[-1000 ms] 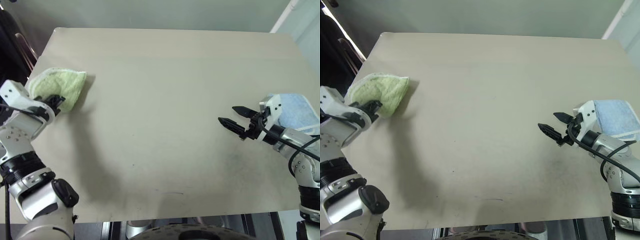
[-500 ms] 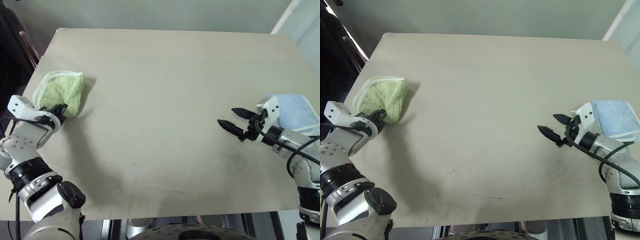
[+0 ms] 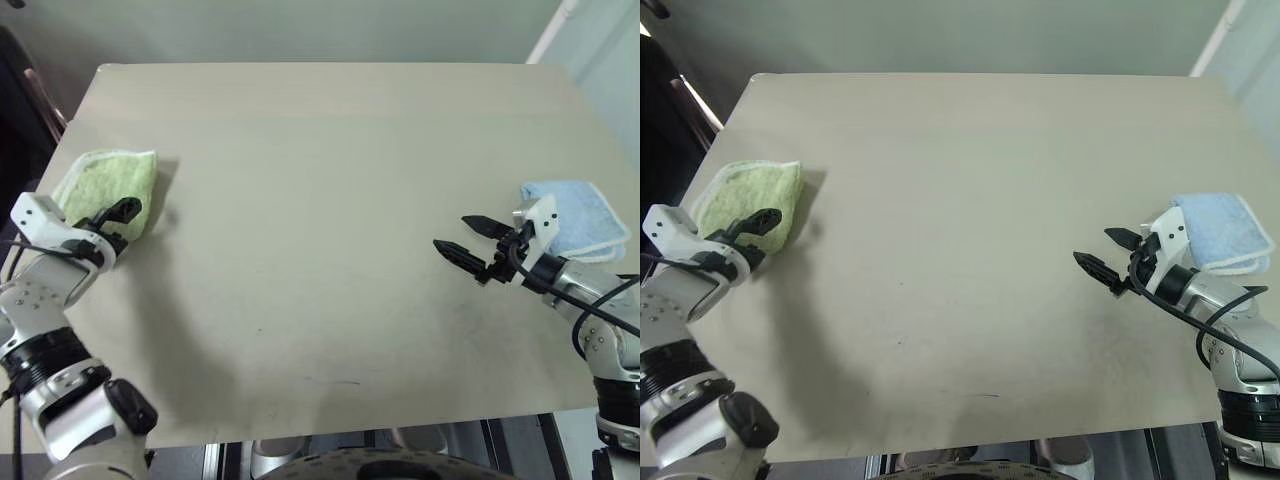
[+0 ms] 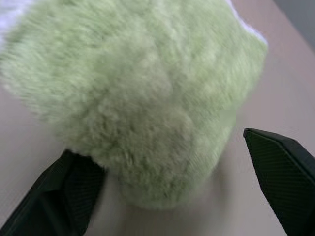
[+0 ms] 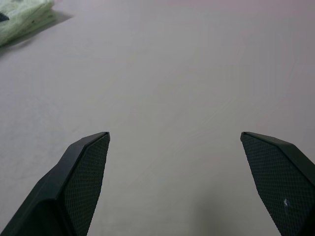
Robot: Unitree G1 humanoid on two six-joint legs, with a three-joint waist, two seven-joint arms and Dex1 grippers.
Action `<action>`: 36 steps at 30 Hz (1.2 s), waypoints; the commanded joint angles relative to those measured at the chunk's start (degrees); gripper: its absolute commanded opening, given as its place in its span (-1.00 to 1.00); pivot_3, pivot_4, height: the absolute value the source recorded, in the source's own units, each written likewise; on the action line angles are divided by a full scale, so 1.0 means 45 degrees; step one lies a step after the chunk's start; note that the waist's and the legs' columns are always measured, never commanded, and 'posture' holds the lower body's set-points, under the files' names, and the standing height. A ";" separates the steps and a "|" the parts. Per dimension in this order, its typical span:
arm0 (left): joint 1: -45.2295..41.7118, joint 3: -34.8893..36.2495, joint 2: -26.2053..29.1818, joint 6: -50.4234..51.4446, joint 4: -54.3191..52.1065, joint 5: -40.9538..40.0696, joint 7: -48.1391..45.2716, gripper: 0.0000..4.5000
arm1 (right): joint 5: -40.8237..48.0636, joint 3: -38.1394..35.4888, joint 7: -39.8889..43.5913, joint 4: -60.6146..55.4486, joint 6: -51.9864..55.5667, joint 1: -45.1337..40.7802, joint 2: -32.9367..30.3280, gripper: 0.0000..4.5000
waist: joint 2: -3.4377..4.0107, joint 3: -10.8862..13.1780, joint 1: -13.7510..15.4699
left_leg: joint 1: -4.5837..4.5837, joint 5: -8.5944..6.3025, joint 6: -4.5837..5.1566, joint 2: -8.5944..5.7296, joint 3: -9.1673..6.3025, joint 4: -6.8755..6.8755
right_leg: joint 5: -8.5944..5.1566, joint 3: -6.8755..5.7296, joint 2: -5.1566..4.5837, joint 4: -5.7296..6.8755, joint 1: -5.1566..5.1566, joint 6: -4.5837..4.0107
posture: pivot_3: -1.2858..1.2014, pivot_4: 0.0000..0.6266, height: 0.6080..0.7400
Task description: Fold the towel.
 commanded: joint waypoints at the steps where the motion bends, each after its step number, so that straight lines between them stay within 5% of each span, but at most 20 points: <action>1: 0.0905 -0.0520 0.0757 0.0695 -0.0554 -0.0363 -0.1885 0.99 | -0.0092 -0.0430 -0.0122 -0.0422 -0.0487 0.0015 0.0107 1.00 | 0.0000 0.0000 -0.0009 | 0.0000 -0.0001 -0.0001 0.0006 -0.0002 -0.0003 | -0.0008 -0.0003 0.0003 0.0005 -0.0004 -0.0013 | 0.03 -0.52 1.00; 9: 0.2246 -0.1488 0.1728 0.1237 -0.2024 -0.1341 -0.5706 0.99 | -0.0113 -0.0548 -0.0102 -0.0565 -0.0714 0.0298 0.0191 1.00 | -0.0016 -0.0008 0.0177 | -0.0069 -0.0019 -0.0002 0.0020 -0.0016 0.0006 | -0.0037 -0.0024 -0.0003 0.0011 -0.0063 -0.0069 | 0.03 -0.52 1.00; 12: 0.2743 -0.1695 0.1075 -0.0543 -0.3696 -0.1620 -0.7685 0.99 | -0.0068 -0.0714 -0.0092 -0.0664 -0.0773 0.0417 0.0142 1.00 | -0.0020 -0.0010 0.0170 | -0.0081 -0.0028 -0.0018 0.0030 -0.0016 0.0005 | -0.0023 -0.0022 0.0003 0.0014 -0.0084 -0.0086 | 0.03 -0.52 1.00; 18: 0.2996 -0.6069 0.0038 -0.7721 -0.5822 0.2378 -1.0934 0.99 | -0.0008 -0.1044 0.0308 -0.1469 -0.0858 0.1193 -0.0224 1.00 | -0.0008 -0.0017 0.0257 | -0.0085 -0.0046 0.0009 0.0023 -0.0024 0.0021 | -0.0023 -0.0020 -0.0001 0.0013 -0.0081 -0.0082 | 0.03 -0.52 1.00; 30: 0.1376 -0.8342 -0.1830 -1.0623 -0.4720 0.2382 -1.3665 0.99 | 0.1009 -0.1722 0.0314 -0.2703 -0.0417 0.1304 -0.0475 1.00 | -0.0009 -0.0019 0.0079 | -0.0095 -0.0104 0.0141 0.0064 -0.0021 0.0019 | 0.0027 -0.0026 0.0016 0.0012 -0.0080 -0.0024 | 0.03 -0.52 1.00; 36: 0.1457 -0.8937 -0.1824 -1.1465 -0.3605 0.2533 -1.5501 0.99 | 0.1185 -0.1279 0.0704 -0.3244 -0.0201 0.1440 -0.0943 1.00 | -0.0010 -0.0019 0.0080 | -0.0104 -0.0108 0.0149 0.0069 -0.0019 0.0023 | 0.0024 -0.0031 0.0013 0.0001 -0.0078 -0.0019 | 0.03 -0.52 1.00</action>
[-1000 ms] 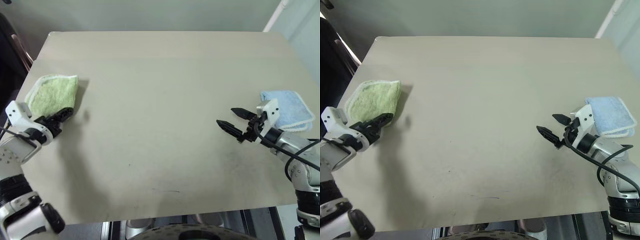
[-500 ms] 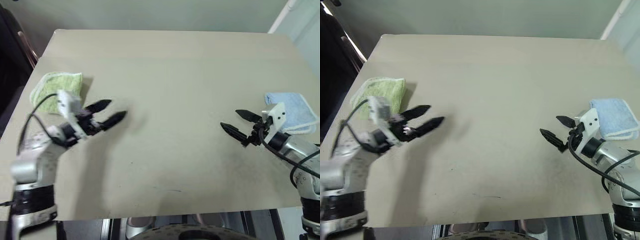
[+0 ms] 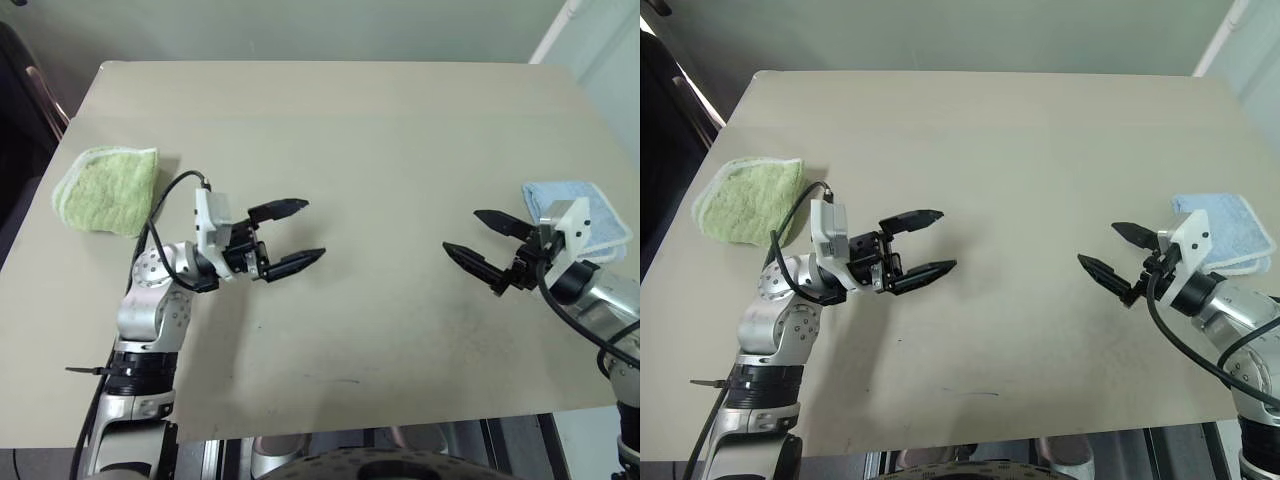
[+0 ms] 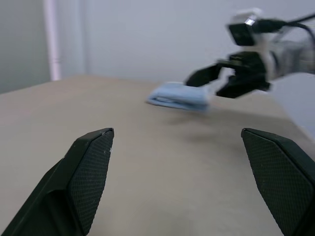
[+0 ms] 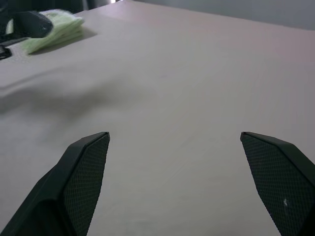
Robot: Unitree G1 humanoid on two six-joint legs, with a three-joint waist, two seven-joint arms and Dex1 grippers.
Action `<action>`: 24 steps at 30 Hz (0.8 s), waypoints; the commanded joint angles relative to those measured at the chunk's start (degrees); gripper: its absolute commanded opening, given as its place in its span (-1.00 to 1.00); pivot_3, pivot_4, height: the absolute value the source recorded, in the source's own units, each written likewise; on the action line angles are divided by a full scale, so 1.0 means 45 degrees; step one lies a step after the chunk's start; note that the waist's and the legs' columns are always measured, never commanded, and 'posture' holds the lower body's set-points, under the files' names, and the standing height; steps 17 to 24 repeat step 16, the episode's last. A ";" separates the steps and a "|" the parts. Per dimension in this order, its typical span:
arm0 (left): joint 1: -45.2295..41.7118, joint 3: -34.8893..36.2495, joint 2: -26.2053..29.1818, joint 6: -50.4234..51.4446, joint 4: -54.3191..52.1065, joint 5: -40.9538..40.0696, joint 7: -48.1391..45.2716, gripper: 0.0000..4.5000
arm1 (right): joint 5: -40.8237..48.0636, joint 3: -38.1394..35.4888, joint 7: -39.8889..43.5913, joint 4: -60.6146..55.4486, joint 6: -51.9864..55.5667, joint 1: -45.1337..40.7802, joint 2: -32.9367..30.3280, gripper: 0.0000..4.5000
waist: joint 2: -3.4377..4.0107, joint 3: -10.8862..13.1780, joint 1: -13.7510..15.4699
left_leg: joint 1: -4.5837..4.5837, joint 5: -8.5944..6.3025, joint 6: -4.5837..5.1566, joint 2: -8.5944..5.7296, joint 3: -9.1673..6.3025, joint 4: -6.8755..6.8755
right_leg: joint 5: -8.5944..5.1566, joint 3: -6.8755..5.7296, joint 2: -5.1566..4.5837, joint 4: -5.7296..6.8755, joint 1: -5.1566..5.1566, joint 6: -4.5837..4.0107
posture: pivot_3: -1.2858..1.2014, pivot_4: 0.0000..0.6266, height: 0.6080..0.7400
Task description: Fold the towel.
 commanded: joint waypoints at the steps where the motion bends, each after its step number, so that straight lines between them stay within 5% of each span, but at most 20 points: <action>1: -0.0097 -0.0126 0.0091 -0.0746 0.0708 0.0057 -0.1044 0.99 | 0.0363 0.0071 0.0364 -0.0572 0.0095 -0.0232 -0.0235 1.00 | 0.0000 0.0000 -0.0002 | -0.0001 0.0000 0.0001 0.0001 0.0001 -0.0001 | -0.0001 -0.0001 0.0001 -0.0001 -0.0002 -0.0002 | 0.03 -0.52 1.00; 24: 0.0180 -0.0317 -0.0158 -0.1869 0.1589 0.0634 -0.1366 0.99 | -0.0215 0.1625 0.0588 0.0173 -0.0654 -0.1449 0.0583 1.00 | 0.0002 0.0000 -0.0017 | -0.0035 0.0003 0.0018 0.0007 0.0002 0.0010 | 0.0026 -0.0009 0.0000 -0.0003 -0.0028 0.0045 | 0.03 -0.52 1.00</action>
